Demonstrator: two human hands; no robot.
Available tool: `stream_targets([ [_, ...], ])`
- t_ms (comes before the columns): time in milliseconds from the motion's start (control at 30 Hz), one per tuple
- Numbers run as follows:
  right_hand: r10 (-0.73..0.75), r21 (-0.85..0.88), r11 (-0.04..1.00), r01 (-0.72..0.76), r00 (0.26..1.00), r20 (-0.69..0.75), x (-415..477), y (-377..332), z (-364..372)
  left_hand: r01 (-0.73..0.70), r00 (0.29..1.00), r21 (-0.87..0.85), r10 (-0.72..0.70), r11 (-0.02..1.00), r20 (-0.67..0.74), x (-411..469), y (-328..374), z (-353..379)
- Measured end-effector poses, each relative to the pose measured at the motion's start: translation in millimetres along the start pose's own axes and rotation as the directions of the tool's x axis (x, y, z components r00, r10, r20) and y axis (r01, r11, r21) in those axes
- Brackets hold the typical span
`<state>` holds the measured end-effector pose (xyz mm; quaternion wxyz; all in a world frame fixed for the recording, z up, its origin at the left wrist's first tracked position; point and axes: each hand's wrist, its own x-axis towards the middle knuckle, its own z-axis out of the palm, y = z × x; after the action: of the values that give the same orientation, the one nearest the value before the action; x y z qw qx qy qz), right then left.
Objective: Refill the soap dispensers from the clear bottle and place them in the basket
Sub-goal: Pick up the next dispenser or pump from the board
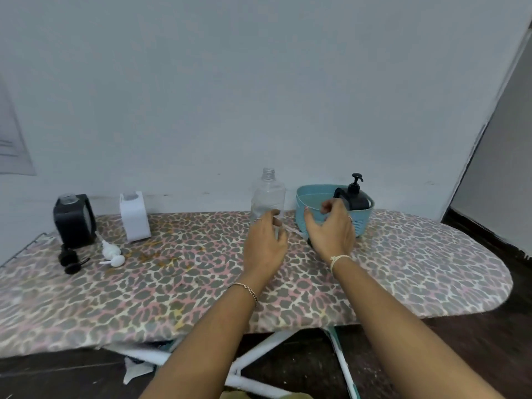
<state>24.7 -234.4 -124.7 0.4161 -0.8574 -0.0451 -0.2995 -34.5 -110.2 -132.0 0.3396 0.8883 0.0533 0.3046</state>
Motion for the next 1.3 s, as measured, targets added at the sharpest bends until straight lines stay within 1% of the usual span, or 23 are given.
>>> stream_targets([
  [33, -0.038, 0.009, 0.999, 0.038, 0.999, 0.004, -11.2, -8.4, 3.1, 0.027, 0.999, 0.000, -0.027, 1.000, -0.031, -3.5, -6.5, -9.1],
  [133, -0.093, 0.020, 0.996, 0.092, 0.994, 0.052, -41.6, -32.3, 14.4, 0.110, 0.988, 0.010, -0.109, 0.994, -0.109, -11.7, -28.1, -34.0],
  [267, -0.185, 0.044, 0.983, 0.180, 0.963, 0.197, -64.6, -63.8, 39.3, 0.210, 0.961, 0.046, -0.197, 0.977, -0.194, -16.7, -62.4, -68.4],
  [367, -0.219, 0.079, 0.976, 0.205, 0.934, 0.283, -71.6, -90.3, 62.4, 0.276, 0.933, 0.055, -0.254, 0.960, -0.254, -13.8, -87.9, -93.3],
  [500, -0.240, 0.112, 0.970, 0.214, 0.902, 0.360, -77.1, -119.1, 94.7, 0.398, 0.869, 0.095, -0.342, 0.913, -0.357, -0.7, -118.8, -121.9],
  [633, -0.258, 0.095, 0.966, 0.240, 0.867, 0.426, -79.4, -134.5, 126.6, 0.499, 0.798, 0.051, -0.435, 0.865, -0.418, 20.1, -147.0, -143.6],
  [700, -0.263, 0.082, 0.964, 0.254, 0.850, 0.456, -79.8, -136.9, 141.7, 0.540, 0.773, 0.031, -0.482, 0.841, -0.412, 31.6, -159.6, -149.4],
  [800, -0.241, 0.061, 0.968, 0.242, 0.839, 0.488, -77.3, -137.7, 161.5, 0.579, 0.758, 0.034, -0.522, 0.815, -0.392, 47.1, -178.1, -152.7],
  [867, -0.228, 0.050, 0.971, 0.235, 0.834, 0.503, -75.1, -137.7, 174.7, 0.589, 0.745, -0.007, -0.547, 0.808, -0.382, 57.1, -189.6, -154.3],
  [967, -0.220, 0.031, 0.971, 0.238, 0.828, 0.515, -73.4, -137.4, 190.6, 0.598, 0.737, -0.055, -0.576, 0.799, -0.353, 67.7, -200.8, -156.0],
  [1167, -0.182, -0.017, 0.975, 0.222, 0.840, 0.511, -70.5, -136.9, 209.5, 0.621, 0.727, -0.089, -0.615, 0.779, -0.305, 77.6, -212.4, -156.3],
  [1300, -0.167, -0.013, 0.979, 0.203, 0.839, 0.517, -69.8, -134.4, 212.2, 0.590, 0.742, -0.120, -0.595, 0.798, -0.309, 72.5, -214.3, -158.3],
])
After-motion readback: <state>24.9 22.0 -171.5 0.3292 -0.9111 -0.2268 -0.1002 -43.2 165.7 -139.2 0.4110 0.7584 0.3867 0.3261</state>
